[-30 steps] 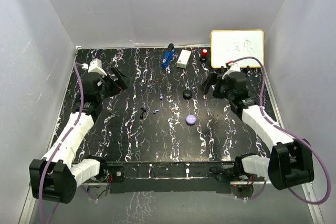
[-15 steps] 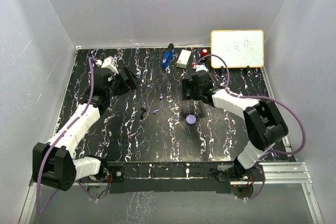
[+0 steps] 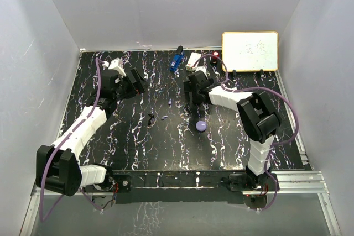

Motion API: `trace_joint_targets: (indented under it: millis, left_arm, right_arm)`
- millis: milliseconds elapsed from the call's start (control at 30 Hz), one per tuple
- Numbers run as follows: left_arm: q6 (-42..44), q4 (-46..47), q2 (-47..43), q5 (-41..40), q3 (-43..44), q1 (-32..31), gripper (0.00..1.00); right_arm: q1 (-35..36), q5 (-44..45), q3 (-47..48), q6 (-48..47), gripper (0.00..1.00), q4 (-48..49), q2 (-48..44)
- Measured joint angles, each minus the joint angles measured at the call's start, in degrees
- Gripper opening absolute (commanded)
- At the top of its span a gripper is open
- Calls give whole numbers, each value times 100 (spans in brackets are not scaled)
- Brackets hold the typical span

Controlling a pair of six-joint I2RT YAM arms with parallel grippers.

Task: Insert the wireless bluetooth earbuds into the charging case
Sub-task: Pick up the charging case at the center of the board.

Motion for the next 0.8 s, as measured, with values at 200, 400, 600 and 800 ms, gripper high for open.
trace_joint_targets:
  millis: [200, 400, 600, 800]
  left_arm:
    - [17, -33, 57, 0, 4, 0, 98]
    - [17, -20, 111, 9, 15, -4, 98]
    - [15, -22, 157, 26, 15, -4, 98]
    - [15, -24, 157, 24, 15, -4, 98]
  right_arm:
    - [63, 212, 81, -17, 87, -245, 210]
    - [68, 310, 81, -13, 82, -282, 210]
    - [68, 356, 103, 7, 71, -278, 240]
    - [68, 358, 116, 42, 65, -254, 267]
